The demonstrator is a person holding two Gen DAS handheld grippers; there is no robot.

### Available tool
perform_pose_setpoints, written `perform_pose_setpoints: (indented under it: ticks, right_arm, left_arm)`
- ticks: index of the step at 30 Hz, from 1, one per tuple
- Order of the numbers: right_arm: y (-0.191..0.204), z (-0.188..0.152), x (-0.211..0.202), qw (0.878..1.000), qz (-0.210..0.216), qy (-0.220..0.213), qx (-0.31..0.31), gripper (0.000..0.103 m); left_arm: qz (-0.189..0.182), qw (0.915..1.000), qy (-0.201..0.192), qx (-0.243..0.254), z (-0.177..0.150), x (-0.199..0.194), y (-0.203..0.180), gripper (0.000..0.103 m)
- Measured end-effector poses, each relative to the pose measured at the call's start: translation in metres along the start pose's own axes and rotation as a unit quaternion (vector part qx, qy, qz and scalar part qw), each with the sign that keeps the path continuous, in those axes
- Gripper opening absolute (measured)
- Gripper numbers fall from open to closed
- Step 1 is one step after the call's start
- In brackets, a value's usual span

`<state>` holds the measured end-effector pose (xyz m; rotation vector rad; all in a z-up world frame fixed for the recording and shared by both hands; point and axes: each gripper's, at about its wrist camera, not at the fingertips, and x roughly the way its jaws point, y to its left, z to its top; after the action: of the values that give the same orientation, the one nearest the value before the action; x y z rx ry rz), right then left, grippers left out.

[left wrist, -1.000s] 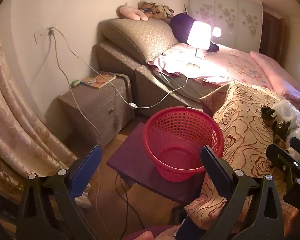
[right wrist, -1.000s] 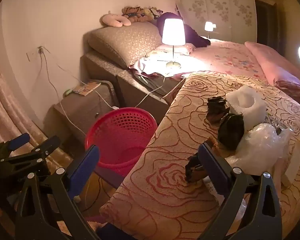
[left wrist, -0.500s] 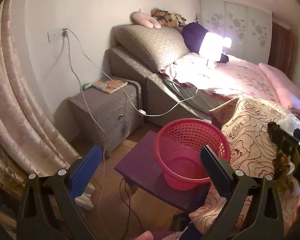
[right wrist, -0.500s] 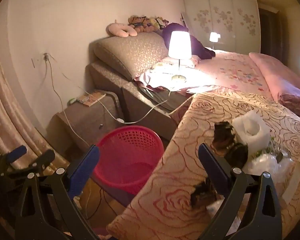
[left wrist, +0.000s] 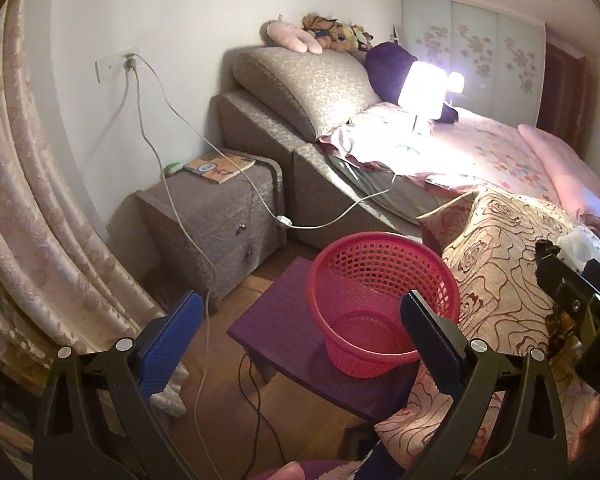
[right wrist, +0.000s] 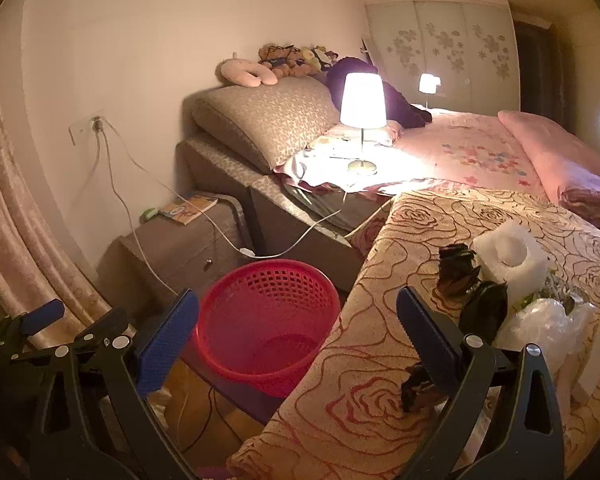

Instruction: Collect trash

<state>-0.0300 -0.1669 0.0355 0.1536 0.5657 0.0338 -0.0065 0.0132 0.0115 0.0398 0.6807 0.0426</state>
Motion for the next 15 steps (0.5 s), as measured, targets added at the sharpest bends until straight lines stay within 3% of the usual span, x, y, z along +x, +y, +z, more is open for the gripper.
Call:
perform_pose_setpoints:
  ticks: [15]
  right_arm:
    - [-0.0026,-0.0106,-0.0006,1.000,0.005,0.007,0.005,0.096]
  left_arm:
    - [0.002,1.0000,0.002,0.005,-0.0015,0.0023,-0.0026,0.095]
